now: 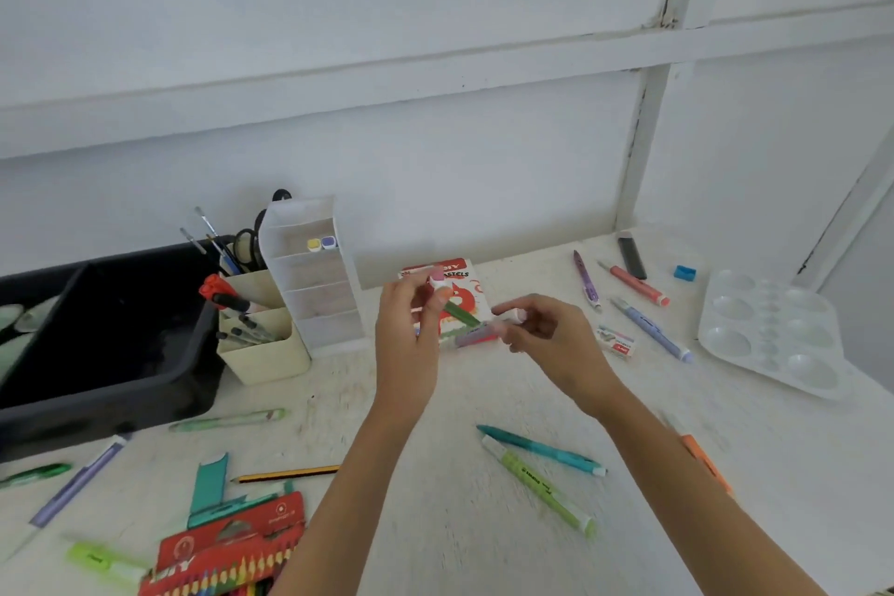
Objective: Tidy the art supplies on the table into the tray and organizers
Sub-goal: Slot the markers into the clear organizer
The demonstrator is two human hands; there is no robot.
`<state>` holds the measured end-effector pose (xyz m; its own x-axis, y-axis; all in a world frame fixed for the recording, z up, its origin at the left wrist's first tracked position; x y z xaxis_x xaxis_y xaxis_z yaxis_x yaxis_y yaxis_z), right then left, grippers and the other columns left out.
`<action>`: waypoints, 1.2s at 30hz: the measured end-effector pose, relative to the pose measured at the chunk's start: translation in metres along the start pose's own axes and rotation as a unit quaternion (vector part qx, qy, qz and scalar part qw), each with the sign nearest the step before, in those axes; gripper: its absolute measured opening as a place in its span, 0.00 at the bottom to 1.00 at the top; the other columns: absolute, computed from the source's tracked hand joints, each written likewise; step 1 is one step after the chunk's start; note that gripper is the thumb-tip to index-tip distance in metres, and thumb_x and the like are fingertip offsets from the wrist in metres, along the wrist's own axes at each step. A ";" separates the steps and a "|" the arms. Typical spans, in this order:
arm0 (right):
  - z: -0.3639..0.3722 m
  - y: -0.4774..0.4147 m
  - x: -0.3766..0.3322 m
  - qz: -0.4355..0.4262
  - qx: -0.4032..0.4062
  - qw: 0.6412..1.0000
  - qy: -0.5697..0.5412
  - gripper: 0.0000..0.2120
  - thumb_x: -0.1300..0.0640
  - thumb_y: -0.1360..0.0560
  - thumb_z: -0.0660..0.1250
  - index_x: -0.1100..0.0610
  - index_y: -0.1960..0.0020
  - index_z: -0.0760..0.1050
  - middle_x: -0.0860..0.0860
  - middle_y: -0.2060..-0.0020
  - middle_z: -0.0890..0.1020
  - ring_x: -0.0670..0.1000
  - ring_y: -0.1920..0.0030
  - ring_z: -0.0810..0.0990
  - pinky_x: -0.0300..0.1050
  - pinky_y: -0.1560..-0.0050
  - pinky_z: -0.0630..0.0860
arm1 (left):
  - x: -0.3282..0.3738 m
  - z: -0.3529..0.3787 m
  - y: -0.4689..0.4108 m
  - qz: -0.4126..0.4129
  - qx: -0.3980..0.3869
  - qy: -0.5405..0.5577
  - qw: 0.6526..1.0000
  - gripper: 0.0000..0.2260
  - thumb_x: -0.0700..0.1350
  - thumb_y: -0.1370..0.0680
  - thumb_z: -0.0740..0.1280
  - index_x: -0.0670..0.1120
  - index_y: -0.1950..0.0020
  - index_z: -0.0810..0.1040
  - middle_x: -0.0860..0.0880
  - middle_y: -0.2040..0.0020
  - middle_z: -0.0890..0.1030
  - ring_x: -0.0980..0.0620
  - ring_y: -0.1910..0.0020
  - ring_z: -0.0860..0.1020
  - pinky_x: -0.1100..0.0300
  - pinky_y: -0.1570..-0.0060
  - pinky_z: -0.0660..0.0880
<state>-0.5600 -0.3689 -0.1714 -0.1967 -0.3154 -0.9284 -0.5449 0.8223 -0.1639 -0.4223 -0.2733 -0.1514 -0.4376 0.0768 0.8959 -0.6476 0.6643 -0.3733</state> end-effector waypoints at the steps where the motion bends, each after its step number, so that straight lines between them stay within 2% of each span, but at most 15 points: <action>1: 0.006 -0.003 -0.012 -0.001 0.000 0.999 -0.042 0.06 0.57 0.26 0.69 0.51 0.50 0.80 0.51 0.59 0.83 0.50 0.61 0.81 0.40 0.59 0.81 | 0.005 -0.013 -0.004 0.017 0.020 0.003 1.000 0.09 0.44 0.20 0.61 0.49 0.41 0.74 0.50 0.47 0.75 0.55 0.47 0.76 0.72 0.57 0.74; 4: 0.026 -0.009 -0.041 -0.003 0.002 0.987 -0.160 0.05 0.56 0.25 0.66 0.49 0.51 0.79 0.55 0.59 0.83 0.48 0.62 0.82 0.36 0.62 0.79 | 0.017 -0.054 -0.015 0.053 0.070 0.013 0.996 0.08 0.44 0.20 0.62 0.51 0.43 0.75 0.48 0.49 0.77 0.55 0.50 0.76 0.65 0.51 0.73; 7: 0.043 -0.016 -0.066 -0.002 0.011 0.977 -0.212 0.07 0.57 0.24 0.67 0.52 0.48 0.80 0.53 0.59 0.84 0.49 0.60 0.83 0.37 0.61 0.80 | 0.033 -0.089 -0.020 0.083 0.112 0.026 0.990 0.06 0.42 0.21 0.64 0.47 0.45 0.76 0.47 0.53 0.80 0.53 0.52 0.79 0.63 0.52 0.74; 10: 0.059 -0.026 -0.088 -0.030 0.012 0.974 -0.222 0.11 0.61 0.25 0.68 0.55 0.43 0.78 0.51 0.57 0.85 0.47 0.57 0.84 0.40 0.55 0.81 | 0.049 -0.119 -0.023 0.112 0.156 0.036 0.981 0.06 0.38 0.22 0.64 0.48 0.48 0.75 0.54 0.60 0.80 0.59 0.61 0.80 0.68 0.55 0.73; 12: 0.068 -0.030 -0.104 -0.069 0.008 0.972 -0.223 0.11 0.64 0.25 0.68 0.57 0.43 0.78 0.50 0.55 0.85 0.47 0.54 0.84 0.43 0.49 0.80 | 0.056 -0.133 -0.024 0.127 0.173 0.038 0.976 0.08 0.37 0.22 0.64 0.51 0.50 0.74 0.58 0.62 0.80 0.59 0.61 0.81 0.64 0.51 0.74; 15: 0.079 -0.035 -0.124 -0.127 0.016 0.970 -0.208 0.09 0.65 0.25 0.67 0.57 0.45 0.78 0.51 0.56 0.85 0.51 0.54 0.83 0.52 0.45 0.79 | 0.060 -0.148 -0.027 0.147 0.191 0.024 0.970 0.09 0.37 0.21 0.63 0.51 0.48 0.72 0.63 0.58 0.79 0.61 0.58 0.80 0.59 0.51 0.75; 18: 0.092 -0.038 -0.138 -0.189 0.027 0.965 -0.181 0.10 0.64 0.24 0.65 0.53 0.47 0.79 0.52 0.60 0.84 0.54 0.56 0.83 0.57 0.46 0.78 | 0.056 -0.158 -0.033 0.162 0.212 0.012 0.964 0.10 0.35 0.21 0.62 0.47 0.42 0.72 0.57 0.52 0.76 0.63 0.56 0.81 0.59 0.50 0.77; 19: 0.097 -0.040 -0.141 -0.207 0.031 0.963 -0.172 0.10 0.64 0.24 0.65 0.52 0.48 0.79 0.50 0.62 0.84 0.53 0.57 0.82 0.54 0.48 0.79 | 0.053 -0.160 -0.035 0.166 0.214 0.009 0.963 0.10 0.34 0.21 0.62 0.46 0.43 0.73 0.55 0.50 0.76 0.62 0.56 0.81 0.57 0.51 0.77; 21: 0.107 -0.042 -0.147 -0.255 0.030 0.957 -0.139 0.11 0.67 0.24 0.64 0.54 0.49 0.78 0.43 0.65 0.83 0.45 0.60 0.82 0.37 0.56 0.78 | 0.044 -0.164 -0.039 0.170 0.213 0.008 0.962 0.09 0.32 0.22 0.63 0.44 0.47 0.75 0.52 0.50 0.79 0.53 0.56 0.83 0.51 0.52 0.78; 23: 0.118 -0.045 -0.150 -0.315 0.029 0.946 -0.068 0.11 0.68 0.24 0.63 0.56 0.48 0.78 0.47 0.63 0.84 0.42 0.60 0.81 0.30 0.58 0.74 | 0.032 -0.165 -0.044 0.167 0.202 -0.001 0.965 0.09 0.33 0.23 0.64 0.45 0.48 0.77 0.45 0.52 0.80 0.47 0.55 0.83 0.46 0.53 0.77; 25: 0.128 -0.053 -0.146 -0.371 0.019 0.928 0.023 0.12 0.69 0.24 0.62 0.58 0.46 0.78 0.52 0.58 0.84 0.47 0.57 0.81 0.38 0.54 0.77 | 0.023 -0.165 -0.049 0.161 0.189 -0.013 0.968 0.09 0.34 0.24 0.65 0.45 0.49 0.79 0.42 0.54 0.81 0.46 0.55 0.83 0.46 0.52 0.78; 27: 0.138 -0.060 -0.137 -0.394 0.001 0.913 0.110 0.14 0.70 0.25 0.63 0.59 0.43 0.78 0.55 0.54 0.83 0.52 0.53 0.81 0.44 0.51 0.77 | 0.016 -0.164 -0.052 0.152 0.175 -0.010 0.973 0.08 0.33 0.24 0.66 0.43 0.48 0.79 0.42 0.55 0.82 0.47 0.55 0.83 0.52 0.50 0.78; 30: 0.149 -0.067 -0.130 -0.394 -0.020 0.900 0.185 0.13 0.69 0.25 0.64 0.61 0.43 0.77 0.55 0.54 0.82 0.55 0.53 0.79 0.41 0.53 0.71 | 0.010 -0.162 -0.057 0.130 0.171 -0.023 0.976 0.09 0.33 0.25 0.67 0.44 0.49 0.81 0.47 0.53 0.82 0.56 0.53 0.81 0.65 0.50 0.76; 33: 0.156 -0.079 -0.126 -0.411 0.001 0.866 0.286 0.07 0.63 0.27 0.68 0.59 0.49 0.80 0.52 0.60 0.83 0.55 0.54 0.77 0.43 0.53 0.64 | 0.002 -0.161 -0.063 0.113 0.154 -0.019 0.981 0.10 0.33 0.25 0.67 0.46 0.48 0.81 0.55 0.54 0.82 0.57 0.52 0.81 0.67 0.51 0.75; 36: 0.162 -0.091 -0.123 -0.406 0.005 0.851 0.335 0.08 0.58 0.28 0.71 0.54 0.49 0.81 0.50 0.59 0.83 0.55 0.53 0.75 0.46 0.52 0.65 | -0.004 -0.161 -0.069 0.102 0.142 -0.020 0.984 0.10 0.34 0.25 0.67 0.46 0.48 0.81 0.52 0.53 0.82 0.57 0.51 0.81 0.67 0.51 0.75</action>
<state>-0.3545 -0.3282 -0.0957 -0.1811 -0.9772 -0.1113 -0.7160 0.2086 -0.6662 -0.2748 -0.1999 -0.0907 -0.5977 0.1540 0.7868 -0.6891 0.4028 -0.6024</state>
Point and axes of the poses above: each hand's wrist, its own y-axis away from the middle knuckle, its own z-axis out of the palm, x = y × z, the point moved 3 cm from there along -y, towards the middle knuckle
